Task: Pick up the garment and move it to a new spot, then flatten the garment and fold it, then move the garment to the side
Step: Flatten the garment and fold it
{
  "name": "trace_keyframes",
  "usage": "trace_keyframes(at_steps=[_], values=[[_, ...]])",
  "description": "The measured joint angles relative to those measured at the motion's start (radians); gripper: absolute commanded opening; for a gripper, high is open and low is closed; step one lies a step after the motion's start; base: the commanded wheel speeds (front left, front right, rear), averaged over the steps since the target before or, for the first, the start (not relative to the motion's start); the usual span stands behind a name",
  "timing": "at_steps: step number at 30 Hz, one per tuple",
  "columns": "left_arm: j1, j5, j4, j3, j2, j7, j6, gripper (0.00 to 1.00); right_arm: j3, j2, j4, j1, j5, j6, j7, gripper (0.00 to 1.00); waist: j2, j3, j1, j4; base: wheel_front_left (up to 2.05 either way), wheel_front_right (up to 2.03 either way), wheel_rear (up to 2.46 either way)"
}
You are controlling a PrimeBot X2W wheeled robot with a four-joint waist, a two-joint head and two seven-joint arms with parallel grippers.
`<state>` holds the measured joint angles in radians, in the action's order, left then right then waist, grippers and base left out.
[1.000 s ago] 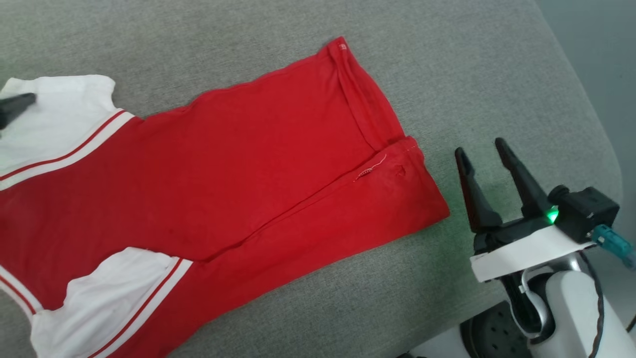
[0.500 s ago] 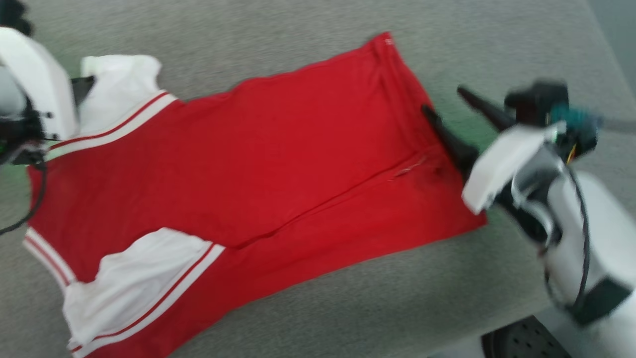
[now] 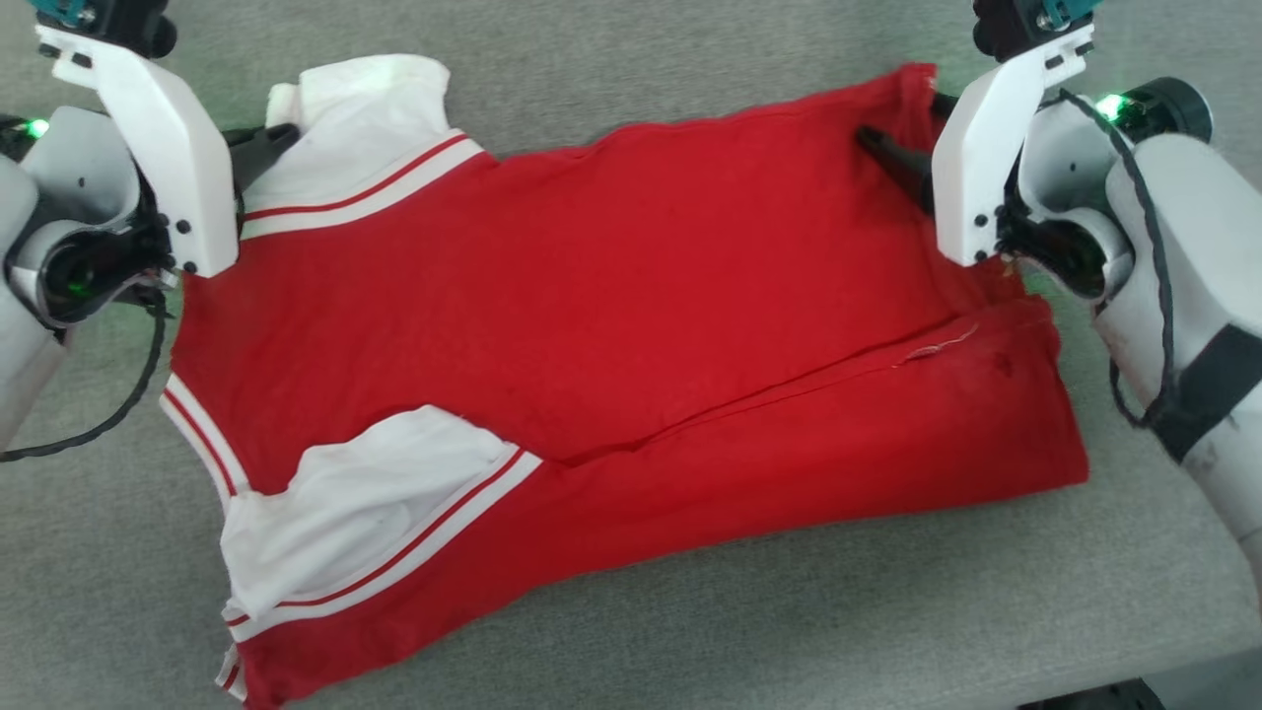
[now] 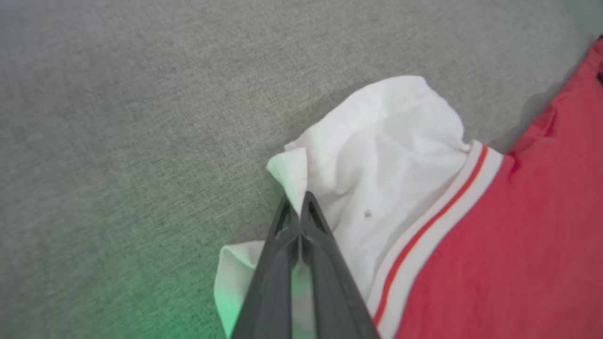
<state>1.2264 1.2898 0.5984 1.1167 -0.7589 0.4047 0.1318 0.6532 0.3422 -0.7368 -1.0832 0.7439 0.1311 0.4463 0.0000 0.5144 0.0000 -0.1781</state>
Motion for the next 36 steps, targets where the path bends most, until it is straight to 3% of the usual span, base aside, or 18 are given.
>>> trace_keyframes(at_steps=[5,7,8,16,21,26,36], values=[[0.013,0.006,-0.01,0.032,0.005,-0.028,0.0,0.0,0.034,-0.004,-0.084,-0.055,0.022,0.0,0.024,1.0,0.0,0.005,0.0,0.018,0.0,0.0,0.0],[0.016,0.014,-0.017,0.042,0.006,-0.042,0.0,0.0,0.051,-0.003,-0.097,-0.062,0.023,0.0,0.017,0.09,0.0,0.002,0.0,0.021,0.0,0.0,0.0],[0.017,0.016,-0.019,0.047,0.006,-0.05,0.0,0.0,0.061,-0.002,-0.102,-0.065,0.026,0.0,0.007,0.0,0.0,0.0,0.0,0.021,0.0,0.0,0.0],[0.014,0.069,-0.061,0.072,0.022,-0.147,0.0,0.0,0.103,0.021,-0.107,-0.048,0.06,0.0,-0.114,0.0,0.0001,-0.054,0.0,0.035,0.0,0.0,0.0],[-0.033,0.099,-0.165,0.089,0.012,-0.23,0.0,0.0,0.124,0.08,-0.044,0.022,0.112,0.0,-0.162,0.0,0.0,-0.122,0.0,0.058,0.0,0.0,0.0],[-0.132,0.107,-0.32,0.122,-0.056,-0.32,0.0,0.0,0.142,0.176,0.053,0.153,0.147,0.0,-0.192,0.0,0.0,-0.208,0.0001,0.103,0.0,0.0,0.0],[-0.383,0.134,-0.509,0.146,-0.196,-0.496,0.0,0.0,0.107,0.285,0.195,0.369,0.17,0.0,-0.221,0.0,0.0001,-0.302,0.0,0.16,0.0,0.0,0.0]])
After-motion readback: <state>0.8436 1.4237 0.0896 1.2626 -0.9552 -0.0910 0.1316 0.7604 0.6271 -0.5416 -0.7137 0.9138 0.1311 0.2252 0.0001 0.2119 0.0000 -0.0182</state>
